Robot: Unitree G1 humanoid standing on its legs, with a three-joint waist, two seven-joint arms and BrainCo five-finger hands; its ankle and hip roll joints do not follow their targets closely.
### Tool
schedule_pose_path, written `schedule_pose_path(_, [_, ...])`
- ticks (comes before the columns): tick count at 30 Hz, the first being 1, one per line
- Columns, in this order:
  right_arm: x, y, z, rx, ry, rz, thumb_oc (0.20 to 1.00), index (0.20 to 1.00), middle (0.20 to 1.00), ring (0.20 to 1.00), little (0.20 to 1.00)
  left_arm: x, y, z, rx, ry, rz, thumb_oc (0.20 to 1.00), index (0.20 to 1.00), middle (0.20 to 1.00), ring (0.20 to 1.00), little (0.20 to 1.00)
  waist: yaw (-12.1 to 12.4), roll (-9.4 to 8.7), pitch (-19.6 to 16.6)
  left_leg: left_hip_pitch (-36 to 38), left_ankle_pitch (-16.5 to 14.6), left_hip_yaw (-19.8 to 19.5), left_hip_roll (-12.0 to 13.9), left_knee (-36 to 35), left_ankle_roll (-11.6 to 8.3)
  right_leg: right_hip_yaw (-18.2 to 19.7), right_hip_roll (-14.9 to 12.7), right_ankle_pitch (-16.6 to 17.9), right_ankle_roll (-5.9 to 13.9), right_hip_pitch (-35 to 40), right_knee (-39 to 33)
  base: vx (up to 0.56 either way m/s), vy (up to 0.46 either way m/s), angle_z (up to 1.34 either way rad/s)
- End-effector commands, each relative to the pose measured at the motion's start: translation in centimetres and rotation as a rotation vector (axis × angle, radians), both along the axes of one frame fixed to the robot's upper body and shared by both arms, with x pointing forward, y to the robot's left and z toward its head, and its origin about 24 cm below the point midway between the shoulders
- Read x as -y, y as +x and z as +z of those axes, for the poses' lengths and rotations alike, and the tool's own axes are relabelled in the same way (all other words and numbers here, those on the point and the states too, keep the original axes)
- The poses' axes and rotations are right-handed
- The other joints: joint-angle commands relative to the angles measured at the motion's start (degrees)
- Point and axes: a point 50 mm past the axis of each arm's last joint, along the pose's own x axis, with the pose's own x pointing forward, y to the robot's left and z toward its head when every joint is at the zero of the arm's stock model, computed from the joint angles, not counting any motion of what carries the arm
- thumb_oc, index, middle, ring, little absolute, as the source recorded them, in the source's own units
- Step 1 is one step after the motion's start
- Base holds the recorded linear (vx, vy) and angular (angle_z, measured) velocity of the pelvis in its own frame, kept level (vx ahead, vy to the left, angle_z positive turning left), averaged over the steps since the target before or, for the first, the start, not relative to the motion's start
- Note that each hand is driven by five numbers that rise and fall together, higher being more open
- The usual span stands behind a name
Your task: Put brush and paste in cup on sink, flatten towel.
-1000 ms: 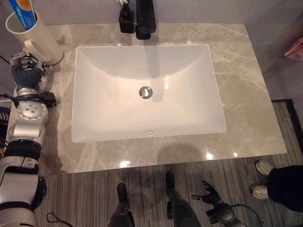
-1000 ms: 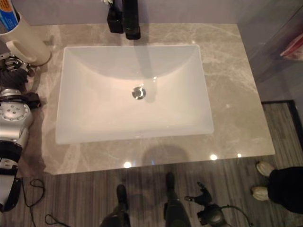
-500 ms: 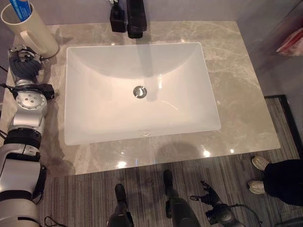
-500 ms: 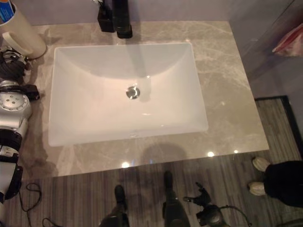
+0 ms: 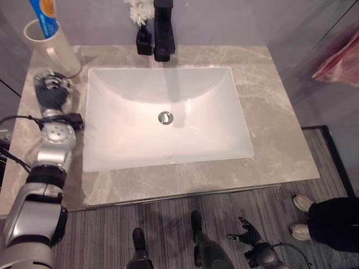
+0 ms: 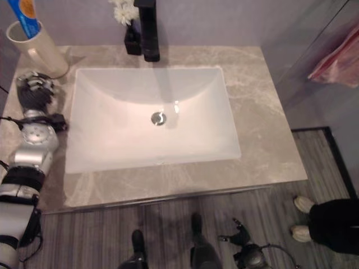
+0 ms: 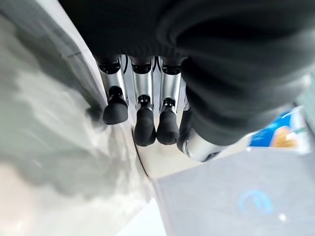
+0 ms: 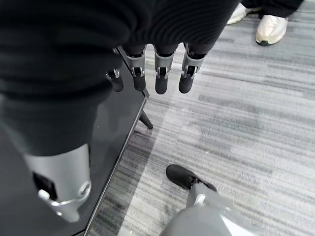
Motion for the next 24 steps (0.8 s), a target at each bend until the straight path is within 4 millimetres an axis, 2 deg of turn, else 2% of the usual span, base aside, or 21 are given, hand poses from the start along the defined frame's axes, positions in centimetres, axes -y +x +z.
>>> schedule_pose_path(1, [1.4, -0.4, 0.1, -0.017, -0.029, -0.035, 1.0, 1.0, 1.0, 1.0, 1.0, -0.8, -1.0, -0.3, 0.084, -0.072, 0.02, 0.2, 0.2, 0.2, 0.2, 0.2, 1.2, 0.74, 0.6, 4.6, -4.5, -0.1, -1.1, 0.6, 0.09, 1.0, -1.0, -1.9, 2.07, 7.0, 0.0, 0.09, 0.036, 0.1])
schedule_pose_path(4, [1.5, -1.2, -0.3, -0.061, -0.04, -0.03, 1.0, 1.0, 1.0, 1.0, 1.0, 0.0, -3.1, -3.0, 0.084, -0.115, -0.025, 0.2, 0.2, 0.2, 0.2, 0.2, 2.3, 0.42, -0.9, 8.0, -5.4, 0.0, -1.5, 0.6, 0.64, 0.6, -1.1, -2.8, 1.78, 10.4, 0.0, 0.07, 0.041, 0.06])
schedule_pose_path(5, [1.6, -1.2, -0.4, -0.062, -0.041, -0.029, 1.0, 1.0, 1.0, 1.0, 1.0, 0.0, -3.1, -3.1, 0.083, -0.116, -0.024, 0.2, 0.2, 0.2, 0.2, 0.2, 2.3, 0.44, -0.9, 8.1, -5.5, 0.0, -1.5, 0.6, 0.64, 0.7, -1.1, -2.8, 1.79, 10.6, 0.0, 0.03, 0.03, 0.02])
schedule_pose_path(8, [1.6, -1.6, -0.5, -0.08, -0.044, -0.023, 1.0, 1.0, 1.0, 1.0, 1.0, 0.7, -5.0, -4.4, 0.095, -0.134, -0.061, 0.2, 0.2, 0.2, 0.2, 0.2, 3.1, 0.51, -1.9, 9.9, -5.9, -0.1, -2.0, 0.6, 1.32, 0.7, -1.2, -3.3, 1.8, 12.4, 0.0, 0.04, 0.067, 0.02])
schedule_pose_path(9, [1.6, -1.8, -0.6, -0.086, -0.036, -0.033, 1.0, 1.0, 1.0, 1.0, 1.0, 0.4, -6.0, -5.5, 0.069, -0.141, -0.06, 0.2, 0.2, 0.2, 0.2, 0.2, 3.3, 0.52, -2.8, 11.1, -6.3, -0.3, -2.4, 0.6, 1.8, 0.7, -1.6, -3.1, 1.88, 13.7, 0.0, 0.03, 0.159, 0.02])
schedule_pose_path(13, [1.1, -2.1, -0.7, -0.096, -0.016, -0.031, 1.0, 1.0, 1.0, 1.0, 1.0, 2.4, -7.9, -7.7, 0.009, -0.155, -0.168, 0.2, 0.2, 0.2, 0.2, 0.2, 3.9, 0.51, -4.9, 13.7, -7.8, -1.0, -4.1, 0.6, 3.44, 0.6, -3.2, -2.8, 2.69, 15.8, 1.8, 0.0, 0.167, 0.07])
schedule_pose_path(16, [1.0, -2.0, -0.7, -0.089, -0.006, -0.049, 1.0, 1.0, 1.0, 1.0, 1.0, 2.8, -9.1, -7.9, 0.002, -0.139, -0.203, 0.2, 0.2, 0.2, 0.2, 0.2, 4.3, 0.5, -5.8, 14.3, -8.4, -1.2, -5.6, 0.6, 4.41, 0.9, -4.5, -1.5, 3.3, 16.3, 2.3, 0.0, 0.16, 0.14])
schedule_pose_path(24, [0.6, -1.0, -0.5, -0.063, 0.006, -0.044, 1.0, 1.0, 1.0, 1.0, 1.0, 3.5, -10.0, -7.7, 0.01, -0.121, -0.262, 0.2, 0.2, 0.2, 0.2, 0.2, 5.7, -0.02, -5.5, 14.2, -8.8, -1.6, -8.3, 0.6, 6.42, 2.3, -6.9, 2.1, 4.47, 14.6, 4.2, -0.05, 0.128, 0.01])
